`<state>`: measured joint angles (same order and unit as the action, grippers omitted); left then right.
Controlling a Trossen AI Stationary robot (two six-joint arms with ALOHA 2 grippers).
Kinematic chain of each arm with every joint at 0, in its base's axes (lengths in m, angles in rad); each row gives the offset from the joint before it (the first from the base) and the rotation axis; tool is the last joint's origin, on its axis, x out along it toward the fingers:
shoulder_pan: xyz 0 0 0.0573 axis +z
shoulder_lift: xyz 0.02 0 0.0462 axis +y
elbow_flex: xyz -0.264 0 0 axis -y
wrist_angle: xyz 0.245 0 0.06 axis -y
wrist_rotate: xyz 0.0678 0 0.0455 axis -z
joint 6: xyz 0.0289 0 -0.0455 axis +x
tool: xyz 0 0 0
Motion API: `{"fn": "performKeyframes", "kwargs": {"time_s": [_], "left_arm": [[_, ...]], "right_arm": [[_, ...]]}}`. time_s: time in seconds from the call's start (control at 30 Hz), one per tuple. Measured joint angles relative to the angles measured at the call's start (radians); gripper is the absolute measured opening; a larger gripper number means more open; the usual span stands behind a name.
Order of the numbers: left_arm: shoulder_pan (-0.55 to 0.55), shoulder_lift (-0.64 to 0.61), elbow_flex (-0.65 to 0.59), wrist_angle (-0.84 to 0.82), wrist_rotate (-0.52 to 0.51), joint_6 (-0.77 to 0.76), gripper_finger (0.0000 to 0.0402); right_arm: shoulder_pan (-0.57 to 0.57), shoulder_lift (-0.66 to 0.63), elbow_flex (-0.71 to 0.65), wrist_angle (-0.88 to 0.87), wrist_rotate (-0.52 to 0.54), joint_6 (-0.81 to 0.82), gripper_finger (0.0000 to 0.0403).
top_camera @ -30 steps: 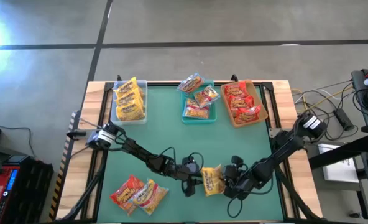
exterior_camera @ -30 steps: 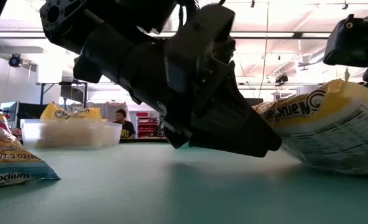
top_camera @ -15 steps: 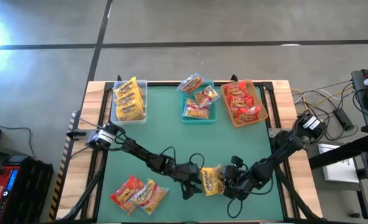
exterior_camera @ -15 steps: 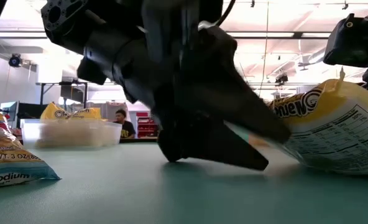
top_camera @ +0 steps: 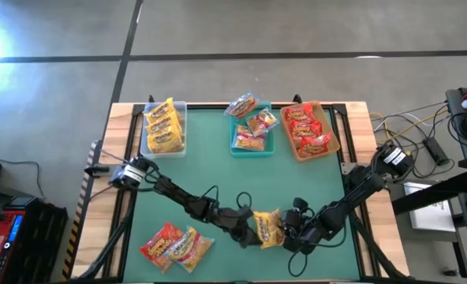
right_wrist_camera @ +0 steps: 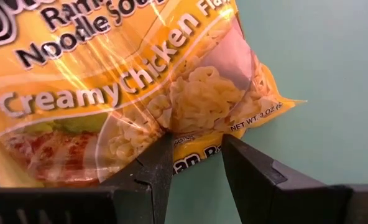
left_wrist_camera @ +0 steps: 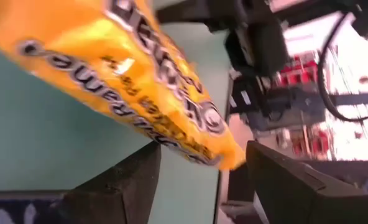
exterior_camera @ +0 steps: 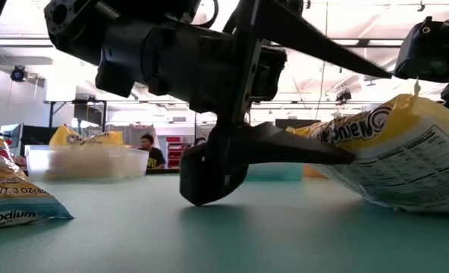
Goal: Sort Maruchan noodles
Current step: Put the yellow noodle pack into the white bin
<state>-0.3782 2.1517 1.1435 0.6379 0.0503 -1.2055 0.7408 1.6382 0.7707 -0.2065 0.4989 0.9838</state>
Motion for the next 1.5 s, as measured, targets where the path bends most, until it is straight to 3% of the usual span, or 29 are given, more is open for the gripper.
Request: {"fn": "performKeyframes", "kwargs": {"time_s": [0.37, 0.73, 0.93, 1.07, 1.27, 1.5], "left_arm": [[0.009, 0.001, 0.0, -0.037, -0.203, -0.158, 0.0221], [0.04, 0.001, 0.0, -0.055, -0.222, -0.132, 0.0221], [0.048, 0.001, 0.0, -0.063, -0.224, -0.119, 0.0219], [0.051, 0.001, 0.0, -0.067, -0.223, -0.105, 0.0205], [0.052, 0.002, 0.0, -0.07, -0.223, -0.104, 0.0164], [0.057, 0.002, -0.001, -0.07, -0.185, -0.091, 0.0114]], "right_arm": [[0.001, 0.0, -0.001, 0.009, 0.01, -0.048, 0.0132], [0.001, 0.002, -0.001, 0.011, 0.085, -0.142, 0.0132], [0.001, 0.003, -0.003, 0.061, 0.129, -0.281, 0.0132], [0.001, 0.003, -0.003, 0.109, 0.149, -0.378, 0.0132], [0.001, 0.003, 0.002, 0.114, 0.147, -0.397, 0.0132], [0.003, -0.043, 0.007, 0.084, 0.013, -0.391, 0.0132]]}}
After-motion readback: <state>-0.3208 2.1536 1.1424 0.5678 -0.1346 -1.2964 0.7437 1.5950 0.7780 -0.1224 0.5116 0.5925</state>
